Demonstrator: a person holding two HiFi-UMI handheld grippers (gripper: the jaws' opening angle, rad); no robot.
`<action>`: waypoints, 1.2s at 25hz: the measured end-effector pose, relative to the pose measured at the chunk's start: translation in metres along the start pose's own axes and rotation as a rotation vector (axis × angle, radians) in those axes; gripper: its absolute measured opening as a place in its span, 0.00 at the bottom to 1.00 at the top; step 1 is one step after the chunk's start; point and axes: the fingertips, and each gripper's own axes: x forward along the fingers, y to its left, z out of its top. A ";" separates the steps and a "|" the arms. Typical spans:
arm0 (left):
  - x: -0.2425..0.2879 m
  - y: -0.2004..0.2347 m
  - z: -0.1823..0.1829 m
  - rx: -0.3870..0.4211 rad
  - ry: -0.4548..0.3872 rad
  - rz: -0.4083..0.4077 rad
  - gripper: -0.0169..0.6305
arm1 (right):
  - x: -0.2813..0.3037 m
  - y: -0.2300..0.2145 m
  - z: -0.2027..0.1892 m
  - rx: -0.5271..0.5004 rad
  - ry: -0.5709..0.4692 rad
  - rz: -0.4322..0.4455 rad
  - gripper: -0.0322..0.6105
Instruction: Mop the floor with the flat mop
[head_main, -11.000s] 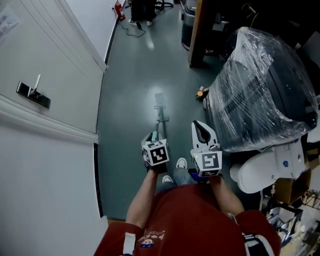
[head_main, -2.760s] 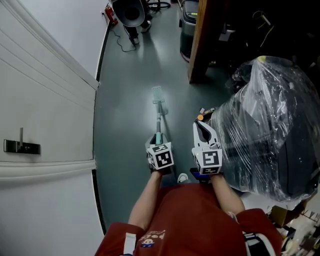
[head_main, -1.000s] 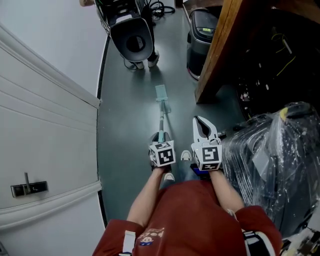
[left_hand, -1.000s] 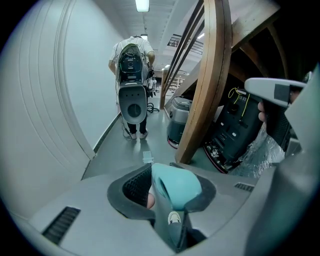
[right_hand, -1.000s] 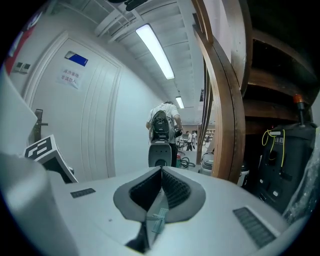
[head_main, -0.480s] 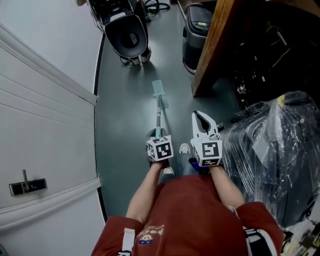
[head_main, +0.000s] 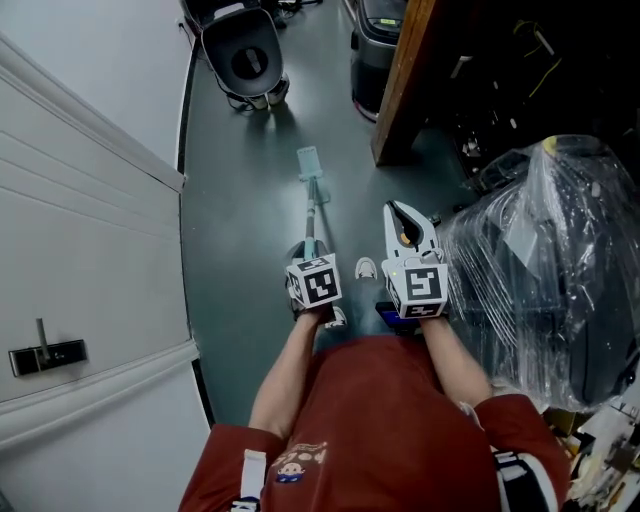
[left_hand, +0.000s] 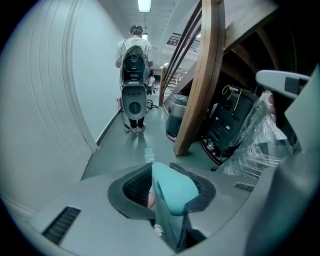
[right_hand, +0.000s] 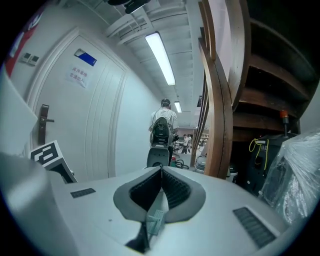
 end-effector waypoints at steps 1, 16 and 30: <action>-0.006 0.001 -0.007 -0.001 -0.002 -0.002 0.22 | -0.010 0.003 -0.002 0.002 0.002 -0.008 0.08; -0.080 -0.032 -0.086 -0.020 -0.021 0.031 0.22 | -0.114 0.014 -0.022 0.029 -0.010 0.025 0.08; -0.150 -0.105 -0.184 -0.046 -0.007 0.079 0.22 | -0.257 -0.029 -0.067 0.039 -0.001 0.006 0.08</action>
